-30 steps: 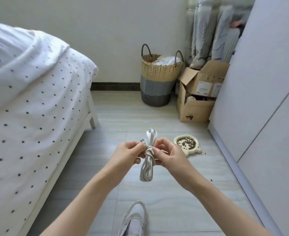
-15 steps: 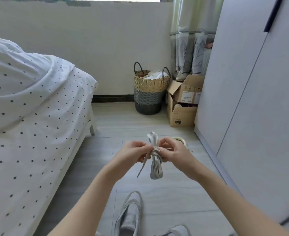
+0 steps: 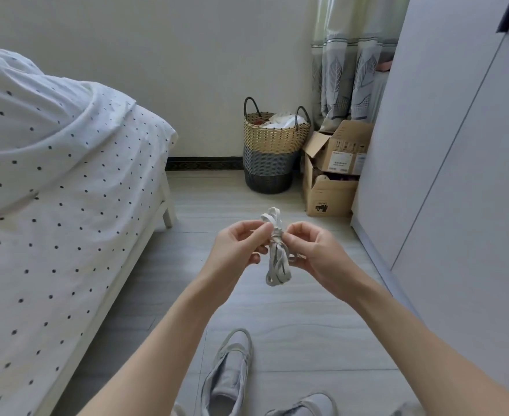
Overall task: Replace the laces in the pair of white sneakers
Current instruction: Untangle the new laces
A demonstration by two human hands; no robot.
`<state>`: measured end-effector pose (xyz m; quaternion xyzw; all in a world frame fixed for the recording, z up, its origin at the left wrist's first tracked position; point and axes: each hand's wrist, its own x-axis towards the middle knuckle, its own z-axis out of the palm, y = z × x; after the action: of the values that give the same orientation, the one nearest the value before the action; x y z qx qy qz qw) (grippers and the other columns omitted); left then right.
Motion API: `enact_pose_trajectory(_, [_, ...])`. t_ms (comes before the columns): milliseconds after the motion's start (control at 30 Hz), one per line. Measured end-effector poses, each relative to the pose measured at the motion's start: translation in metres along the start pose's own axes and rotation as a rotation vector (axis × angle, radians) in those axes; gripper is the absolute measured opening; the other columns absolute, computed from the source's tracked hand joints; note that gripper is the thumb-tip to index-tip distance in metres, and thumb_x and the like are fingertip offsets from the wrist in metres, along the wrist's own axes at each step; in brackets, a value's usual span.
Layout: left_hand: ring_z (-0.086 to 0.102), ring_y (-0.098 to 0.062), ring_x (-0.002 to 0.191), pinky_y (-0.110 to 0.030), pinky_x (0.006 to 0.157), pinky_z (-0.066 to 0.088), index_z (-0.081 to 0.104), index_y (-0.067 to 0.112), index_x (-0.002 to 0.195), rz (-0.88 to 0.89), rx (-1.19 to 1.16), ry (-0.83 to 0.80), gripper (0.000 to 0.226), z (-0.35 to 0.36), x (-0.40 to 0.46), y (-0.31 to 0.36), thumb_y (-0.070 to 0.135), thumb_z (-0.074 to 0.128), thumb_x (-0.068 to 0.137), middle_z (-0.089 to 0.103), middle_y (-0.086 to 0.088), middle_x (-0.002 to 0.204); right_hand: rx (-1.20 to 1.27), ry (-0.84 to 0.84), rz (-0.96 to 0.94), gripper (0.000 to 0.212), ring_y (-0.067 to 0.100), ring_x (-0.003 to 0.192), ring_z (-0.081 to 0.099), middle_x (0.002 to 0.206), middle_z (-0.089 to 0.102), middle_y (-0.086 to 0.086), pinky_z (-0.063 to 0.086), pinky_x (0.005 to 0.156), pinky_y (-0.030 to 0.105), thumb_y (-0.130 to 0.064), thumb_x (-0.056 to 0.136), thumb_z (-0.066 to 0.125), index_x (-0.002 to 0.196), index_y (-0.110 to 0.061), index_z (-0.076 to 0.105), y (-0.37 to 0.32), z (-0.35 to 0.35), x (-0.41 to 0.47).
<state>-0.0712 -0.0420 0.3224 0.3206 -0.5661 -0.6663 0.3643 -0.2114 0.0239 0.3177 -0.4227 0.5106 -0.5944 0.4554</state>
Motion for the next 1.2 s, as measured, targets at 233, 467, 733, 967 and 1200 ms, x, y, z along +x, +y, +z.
enact_pose_trajectory(233, [0.056,-0.004,0.060,-0.015,0.054,0.041,0.063,0.012,0.082,0.054,0.291,0.083,0.004,-0.005,0.002,-0.010,0.010,0.067,0.083,0.066,0.002,0.069,0.080,0.041,0.114,0.007,0.016,0.067,0.057,0.072,0.059,0.005,0.050,0.062,0.031,-0.003,0.089,0.056,0.084,-0.008,0.054,0.008,0.005,0.009])
enact_pose_trajectory(467, [0.057,-0.006,0.061,-0.020,0.057,0.043,0.054,0.012,0.083,0.088,0.265,0.171,0.011,-0.009,-0.001,-0.005,0.016,0.064,0.086,0.065,0.000,0.075,0.163,0.045,0.158,0.012,0.017,0.061,0.053,0.071,0.057,0.008,0.049,0.060,0.032,0.005,0.085,0.056,0.091,-0.005,0.055,0.006,0.015,0.013])
enact_pose_trajectory(733, [0.057,-0.012,0.079,-0.020,0.064,0.042,0.055,0.019,0.093,0.126,0.443,0.363,0.005,-0.018,-0.001,-0.008,0.019,0.058,0.089,0.063,-0.001,0.091,0.400,0.115,0.204,0.014,0.018,0.056,0.056,0.069,0.062,0.010,0.051,0.058,0.033,0.006,0.090,0.045,0.093,-0.002,0.055,0.006,0.013,0.015])
enact_pose_trajectory(967, [0.042,-0.014,0.099,-0.016,0.077,0.033,0.064,0.030,0.106,0.542,0.879,0.163,0.024,-0.021,0.000,-0.011,0.027,0.068,0.082,0.050,0.013,0.102,0.171,0.135,0.122,0.012,0.022,0.079,0.063,0.090,0.067,0.012,0.050,0.071,0.030,-0.002,0.086,0.061,0.098,-0.005,0.061,0.007,0.017,0.012])
enact_pose_trajectory(1200, [0.052,-0.013,0.087,-0.010,0.071,0.037,0.061,0.019,0.078,0.537,0.860,0.233,0.008,-0.025,0.004,-0.015,0.019,0.066,0.085,0.057,0.009,0.083,-0.001,0.049,0.104,0.017,0.013,0.073,0.065,0.082,0.069,0.009,0.050,0.068,0.019,-0.002,0.077,0.071,0.094,-0.001,0.067,0.004,0.017,0.012])
